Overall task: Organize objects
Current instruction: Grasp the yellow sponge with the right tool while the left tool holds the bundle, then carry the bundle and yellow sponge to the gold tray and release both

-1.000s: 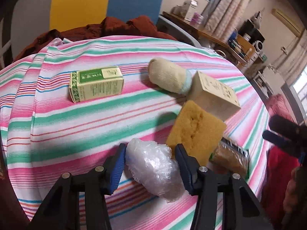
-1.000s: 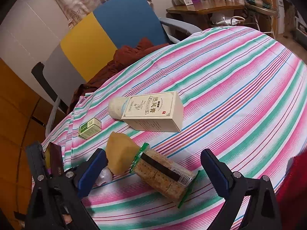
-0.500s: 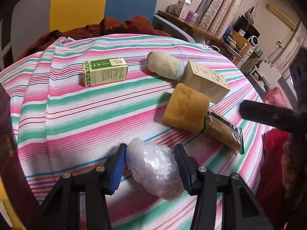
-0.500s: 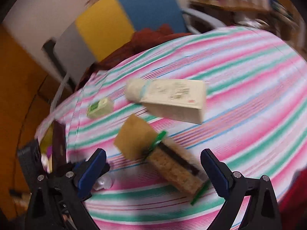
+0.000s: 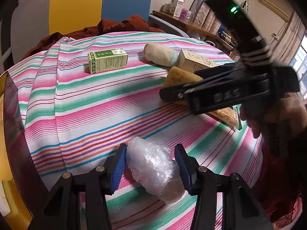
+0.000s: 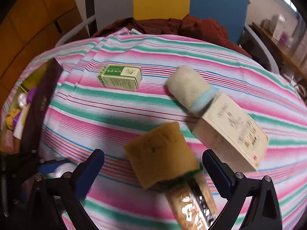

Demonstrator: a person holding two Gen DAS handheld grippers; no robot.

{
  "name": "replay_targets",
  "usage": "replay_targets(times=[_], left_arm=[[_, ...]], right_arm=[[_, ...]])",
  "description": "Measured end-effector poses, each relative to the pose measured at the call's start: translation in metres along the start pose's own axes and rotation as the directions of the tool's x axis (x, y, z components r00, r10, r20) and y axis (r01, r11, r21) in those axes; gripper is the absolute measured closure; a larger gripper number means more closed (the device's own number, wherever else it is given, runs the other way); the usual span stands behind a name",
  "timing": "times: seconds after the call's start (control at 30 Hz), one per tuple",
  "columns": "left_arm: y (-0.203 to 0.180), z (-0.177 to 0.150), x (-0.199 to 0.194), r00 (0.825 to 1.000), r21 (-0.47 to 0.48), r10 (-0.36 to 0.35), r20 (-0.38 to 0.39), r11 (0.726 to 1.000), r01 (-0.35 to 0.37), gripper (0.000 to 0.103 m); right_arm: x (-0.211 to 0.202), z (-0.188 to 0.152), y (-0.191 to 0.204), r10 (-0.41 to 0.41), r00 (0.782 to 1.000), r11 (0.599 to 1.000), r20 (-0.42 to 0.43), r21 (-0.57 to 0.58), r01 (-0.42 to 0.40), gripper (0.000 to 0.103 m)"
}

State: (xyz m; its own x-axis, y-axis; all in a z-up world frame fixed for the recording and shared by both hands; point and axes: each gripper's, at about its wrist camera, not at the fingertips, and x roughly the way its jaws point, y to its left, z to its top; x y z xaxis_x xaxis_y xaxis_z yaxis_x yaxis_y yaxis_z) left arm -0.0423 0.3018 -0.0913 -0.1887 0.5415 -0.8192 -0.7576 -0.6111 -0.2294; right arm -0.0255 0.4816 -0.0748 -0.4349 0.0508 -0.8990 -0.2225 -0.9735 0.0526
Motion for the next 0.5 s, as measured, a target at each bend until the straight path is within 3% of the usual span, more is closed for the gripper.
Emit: replay_targets(times=[0.07,0.13,0.3,0.5], left_arm=[[0.0,-0.001,0.0,1.0,0.0,-0.001,0.006,1.0,0.001,0.052],[0.0,-0.001,0.0,1.0,-0.002,0.002,0.013,1.0,-0.002,0.052],[-0.004,0.001,-0.014,0.999,-0.002,0.0,0.046,1.0,0.0,0.052],[0.003,0.0,-0.057,0.993,-0.03,0.003,0.121,1.0,0.001,0.052]], right_arm=[[0.009,-0.001,0.0,-0.012,1.0,1.0,-0.014,-0.013,0.012,0.007],[0.015,-0.004,-0.003,-0.031,0.999,0.999,-0.033,-0.016,0.031,0.031],[0.008,-0.004,-0.011,0.005,1.0,1.0,-0.004,0.005,-0.005,0.034],[-0.012,0.0,-0.005,0.076,0.994,0.997,0.08,0.01,-0.077,0.034]])
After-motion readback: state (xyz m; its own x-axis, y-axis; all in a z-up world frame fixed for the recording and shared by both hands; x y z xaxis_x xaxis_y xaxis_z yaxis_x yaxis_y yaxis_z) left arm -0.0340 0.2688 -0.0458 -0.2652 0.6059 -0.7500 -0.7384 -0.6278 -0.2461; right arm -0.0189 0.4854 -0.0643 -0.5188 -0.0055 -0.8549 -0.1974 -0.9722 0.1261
